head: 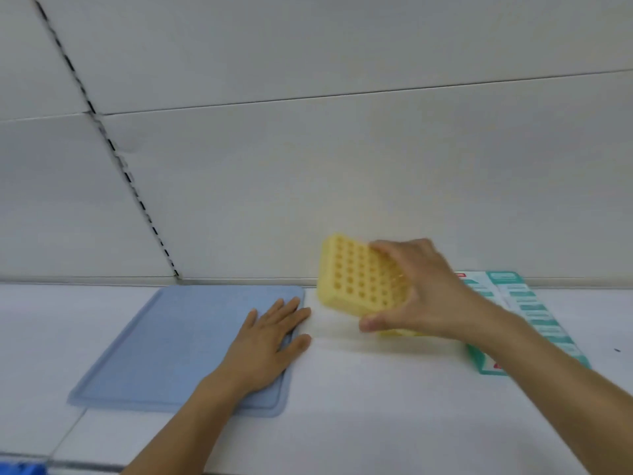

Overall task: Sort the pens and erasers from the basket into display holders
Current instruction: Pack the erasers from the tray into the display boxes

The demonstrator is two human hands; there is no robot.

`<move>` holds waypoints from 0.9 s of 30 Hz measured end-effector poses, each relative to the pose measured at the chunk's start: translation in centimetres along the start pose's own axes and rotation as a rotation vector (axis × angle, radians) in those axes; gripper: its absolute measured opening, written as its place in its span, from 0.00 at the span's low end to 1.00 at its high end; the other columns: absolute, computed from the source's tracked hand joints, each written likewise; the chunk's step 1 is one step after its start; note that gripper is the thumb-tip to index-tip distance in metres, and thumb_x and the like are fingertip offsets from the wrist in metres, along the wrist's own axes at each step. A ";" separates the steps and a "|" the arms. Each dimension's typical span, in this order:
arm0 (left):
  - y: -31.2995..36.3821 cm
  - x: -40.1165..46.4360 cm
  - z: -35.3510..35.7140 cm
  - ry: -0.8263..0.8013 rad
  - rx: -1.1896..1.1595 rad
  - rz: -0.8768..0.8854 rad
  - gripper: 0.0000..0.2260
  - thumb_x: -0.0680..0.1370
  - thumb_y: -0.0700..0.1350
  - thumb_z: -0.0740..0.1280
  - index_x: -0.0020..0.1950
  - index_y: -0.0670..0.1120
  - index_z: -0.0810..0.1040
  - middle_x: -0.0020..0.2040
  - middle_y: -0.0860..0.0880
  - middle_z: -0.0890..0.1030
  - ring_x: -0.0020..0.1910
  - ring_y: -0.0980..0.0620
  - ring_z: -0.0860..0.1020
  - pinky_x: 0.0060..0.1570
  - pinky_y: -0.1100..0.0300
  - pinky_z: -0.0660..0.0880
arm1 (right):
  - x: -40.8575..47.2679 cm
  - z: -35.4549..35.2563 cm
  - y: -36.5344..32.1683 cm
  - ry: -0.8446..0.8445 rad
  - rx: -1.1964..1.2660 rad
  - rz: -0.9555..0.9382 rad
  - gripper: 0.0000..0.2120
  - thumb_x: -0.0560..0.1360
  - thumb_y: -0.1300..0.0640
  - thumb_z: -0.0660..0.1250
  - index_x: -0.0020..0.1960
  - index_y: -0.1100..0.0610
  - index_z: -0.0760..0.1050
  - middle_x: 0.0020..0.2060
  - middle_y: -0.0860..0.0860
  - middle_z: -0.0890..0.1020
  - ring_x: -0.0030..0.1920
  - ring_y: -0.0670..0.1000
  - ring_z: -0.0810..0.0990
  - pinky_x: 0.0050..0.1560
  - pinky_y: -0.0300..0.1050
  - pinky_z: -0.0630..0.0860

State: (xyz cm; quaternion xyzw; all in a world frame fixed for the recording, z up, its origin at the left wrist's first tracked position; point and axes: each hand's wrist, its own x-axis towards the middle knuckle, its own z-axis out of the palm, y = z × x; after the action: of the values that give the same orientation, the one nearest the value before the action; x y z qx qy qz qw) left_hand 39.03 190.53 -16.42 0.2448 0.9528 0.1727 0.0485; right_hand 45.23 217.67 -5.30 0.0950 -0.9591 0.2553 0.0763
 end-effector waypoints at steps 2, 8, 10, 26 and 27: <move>-1.6 -1.0 -0.6 0.009 0.024 -0.015 0.37 0.70 0.76 0.39 0.76 0.64 0.54 0.77 0.65 0.47 0.75 0.65 0.43 0.75 0.52 0.41 | 1.7 2.5 -2.1 -0.076 -0.028 -0.041 0.51 0.58 0.36 0.78 0.74 0.41 0.57 0.57 0.37 0.61 0.66 0.43 0.57 0.65 0.39 0.58; -7.0 -4.0 -3.2 -0.014 0.002 -0.040 0.25 0.78 0.66 0.47 0.75 0.64 0.57 0.76 0.67 0.47 0.76 0.65 0.44 0.75 0.56 0.39 | 5.6 8.2 -1.9 -0.167 -0.232 -0.012 0.50 0.59 0.29 0.72 0.75 0.44 0.59 0.66 0.44 0.69 0.67 0.48 0.59 0.67 0.46 0.61; -8.2 -4.1 -3.5 -0.005 -0.021 -0.007 0.34 0.72 0.74 0.40 0.75 0.65 0.57 0.75 0.68 0.47 0.76 0.66 0.43 0.75 0.57 0.39 | 6.1 9.0 -1.5 -0.182 -0.265 -0.005 0.46 0.61 0.29 0.71 0.74 0.44 0.62 0.68 0.44 0.68 0.67 0.48 0.59 0.68 0.45 0.60; -8.8 -3.6 -4.4 -0.069 0.000 0.023 0.28 0.82 0.62 0.49 0.79 0.55 0.48 0.80 0.58 0.50 0.78 0.58 0.46 0.76 0.51 0.42 | 3.3 13.0 -7.6 -0.111 -0.312 0.192 0.35 0.77 0.38 0.61 0.78 0.45 0.52 0.79 0.48 0.44 0.78 0.51 0.46 0.76 0.49 0.45; -8.7 -4.0 -4.7 -0.078 -0.035 0.013 0.28 0.82 0.62 0.49 0.79 0.54 0.50 0.80 0.56 0.52 0.78 0.56 0.47 0.76 0.51 0.43 | 2.8 13.7 -8.7 -0.064 -0.255 0.178 0.33 0.77 0.39 0.61 0.78 0.46 0.54 0.79 0.48 0.45 0.78 0.51 0.47 0.76 0.48 0.46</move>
State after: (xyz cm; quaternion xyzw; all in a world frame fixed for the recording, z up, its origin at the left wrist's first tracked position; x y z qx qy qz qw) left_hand 37.75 180.03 -15.11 0.2568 0.9454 0.1799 0.0888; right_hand 43.12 202.94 -12.33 0.0072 -0.9904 0.1340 0.0342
